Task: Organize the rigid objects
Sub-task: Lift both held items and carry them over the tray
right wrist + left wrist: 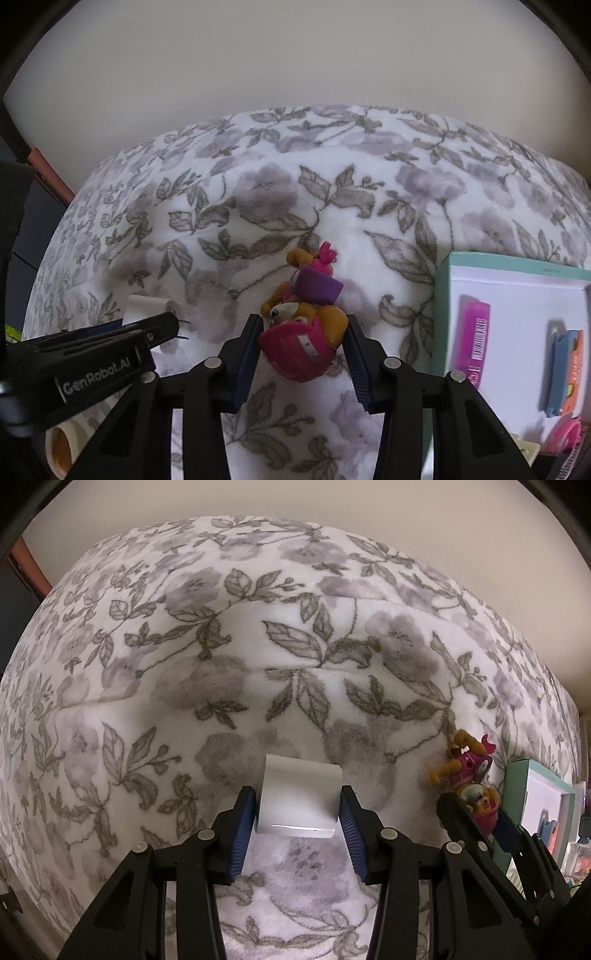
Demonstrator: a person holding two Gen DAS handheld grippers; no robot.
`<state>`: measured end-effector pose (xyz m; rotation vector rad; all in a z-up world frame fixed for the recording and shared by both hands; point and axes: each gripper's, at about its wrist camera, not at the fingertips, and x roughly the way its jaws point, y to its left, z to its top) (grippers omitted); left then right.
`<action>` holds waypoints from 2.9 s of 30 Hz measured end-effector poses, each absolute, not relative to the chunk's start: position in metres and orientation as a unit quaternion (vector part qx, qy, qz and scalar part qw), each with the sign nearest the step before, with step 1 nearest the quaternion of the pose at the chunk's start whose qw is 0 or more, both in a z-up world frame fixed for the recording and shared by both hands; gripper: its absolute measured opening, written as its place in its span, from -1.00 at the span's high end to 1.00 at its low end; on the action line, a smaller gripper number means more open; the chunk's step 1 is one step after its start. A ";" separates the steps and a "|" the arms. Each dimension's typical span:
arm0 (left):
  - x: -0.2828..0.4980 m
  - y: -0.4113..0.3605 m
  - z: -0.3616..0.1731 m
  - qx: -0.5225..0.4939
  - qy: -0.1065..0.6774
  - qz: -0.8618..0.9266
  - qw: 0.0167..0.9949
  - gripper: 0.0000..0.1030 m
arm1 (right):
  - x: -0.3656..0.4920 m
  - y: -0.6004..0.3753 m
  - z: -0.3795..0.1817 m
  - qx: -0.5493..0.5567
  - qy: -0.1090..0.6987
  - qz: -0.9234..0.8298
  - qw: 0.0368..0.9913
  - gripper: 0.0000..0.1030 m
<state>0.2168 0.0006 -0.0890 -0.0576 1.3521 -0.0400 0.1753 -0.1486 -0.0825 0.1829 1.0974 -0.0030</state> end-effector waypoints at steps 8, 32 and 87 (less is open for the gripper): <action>0.203 0.012 -0.064 -0.036 0.616 -0.013 0.787 0.08 | 0.159 -0.154 -0.059 0.088 0.522 -0.010 0.848 0.14; 0.094 -0.043 -0.012 0.014 0.567 -0.110 0.816 0.08 | 0.049 -0.189 0.018 0.099 0.511 -0.063 0.851 0.14; -0.016 -0.184 -0.057 0.208 0.535 -0.248 0.780 0.06 | -0.037 -0.318 -0.047 0.140 0.610 -0.226 0.747 0.13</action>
